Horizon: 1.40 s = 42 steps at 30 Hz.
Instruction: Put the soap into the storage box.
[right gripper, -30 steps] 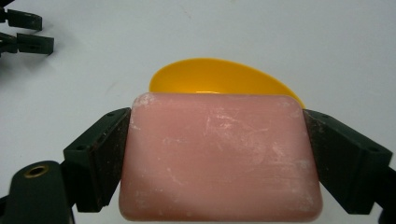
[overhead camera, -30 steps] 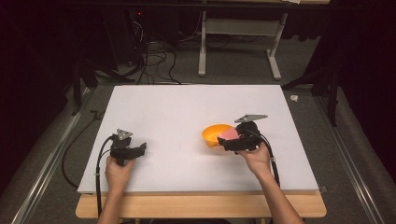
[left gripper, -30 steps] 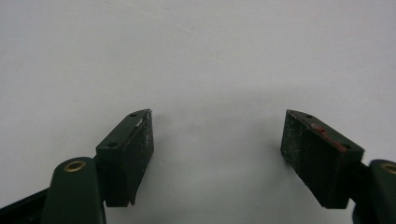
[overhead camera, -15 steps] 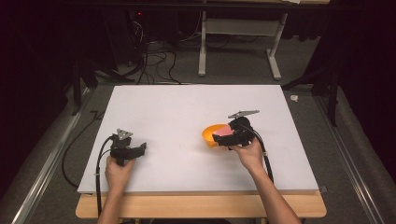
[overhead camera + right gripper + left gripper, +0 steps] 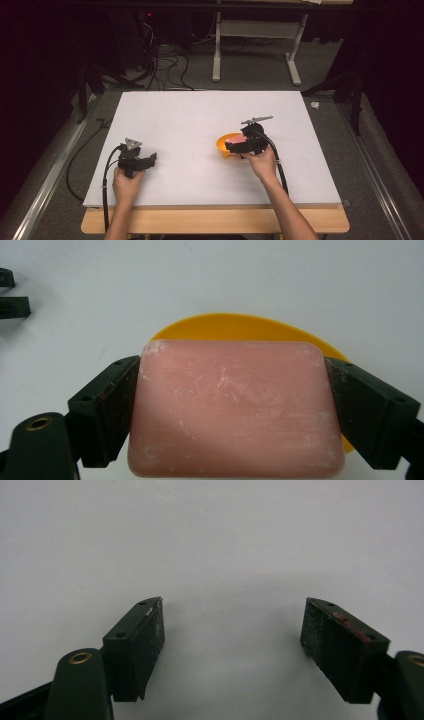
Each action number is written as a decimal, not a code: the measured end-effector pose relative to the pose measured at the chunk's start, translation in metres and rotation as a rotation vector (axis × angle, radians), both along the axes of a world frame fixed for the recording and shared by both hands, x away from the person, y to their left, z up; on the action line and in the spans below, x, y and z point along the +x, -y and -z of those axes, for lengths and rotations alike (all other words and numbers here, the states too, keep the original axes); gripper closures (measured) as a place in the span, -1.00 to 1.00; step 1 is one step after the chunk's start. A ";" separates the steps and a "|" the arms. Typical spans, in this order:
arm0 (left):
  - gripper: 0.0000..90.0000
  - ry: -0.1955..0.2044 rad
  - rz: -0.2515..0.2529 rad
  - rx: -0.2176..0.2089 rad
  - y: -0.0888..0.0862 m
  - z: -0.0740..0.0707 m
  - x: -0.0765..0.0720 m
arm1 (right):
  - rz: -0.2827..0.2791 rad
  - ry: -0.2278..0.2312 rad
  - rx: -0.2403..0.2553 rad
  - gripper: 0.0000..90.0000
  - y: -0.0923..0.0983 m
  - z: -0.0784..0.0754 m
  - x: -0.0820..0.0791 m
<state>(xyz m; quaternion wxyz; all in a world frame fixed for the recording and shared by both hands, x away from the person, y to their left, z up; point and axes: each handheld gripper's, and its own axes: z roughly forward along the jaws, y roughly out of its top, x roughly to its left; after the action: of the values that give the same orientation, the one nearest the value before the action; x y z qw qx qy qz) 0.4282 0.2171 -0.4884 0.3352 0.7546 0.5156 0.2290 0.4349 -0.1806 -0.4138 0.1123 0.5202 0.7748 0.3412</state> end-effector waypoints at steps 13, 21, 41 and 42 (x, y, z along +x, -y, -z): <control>-0.42 0.000 0.000 0.000 0.000 0.000 0.000 | 0.024 -0.025 0.000 -0.70 -0.006 0.004 0.007; -0.42 0.000 0.000 0.000 0.000 0.000 0.000 | 0.046 -0.037 -0.004 -0.70 -0.011 0.006 0.009; -0.42 0.000 0.000 0.000 0.000 0.000 0.000 | 0.081 -0.038 0.038 -0.69 -0.007 0.003 0.011; -0.42 -0.001 0.001 0.002 0.000 0.000 0.000 | 0.082 -0.034 0.037 -0.70 -0.006 0.003 0.011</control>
<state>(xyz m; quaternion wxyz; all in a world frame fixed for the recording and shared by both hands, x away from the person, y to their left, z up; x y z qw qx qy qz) 0.4280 0.2170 -0.4883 0.3344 0.7552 0.5151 0.2289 0.4457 -0.1741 -0.4167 0.1035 0.5593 0.7482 0.3416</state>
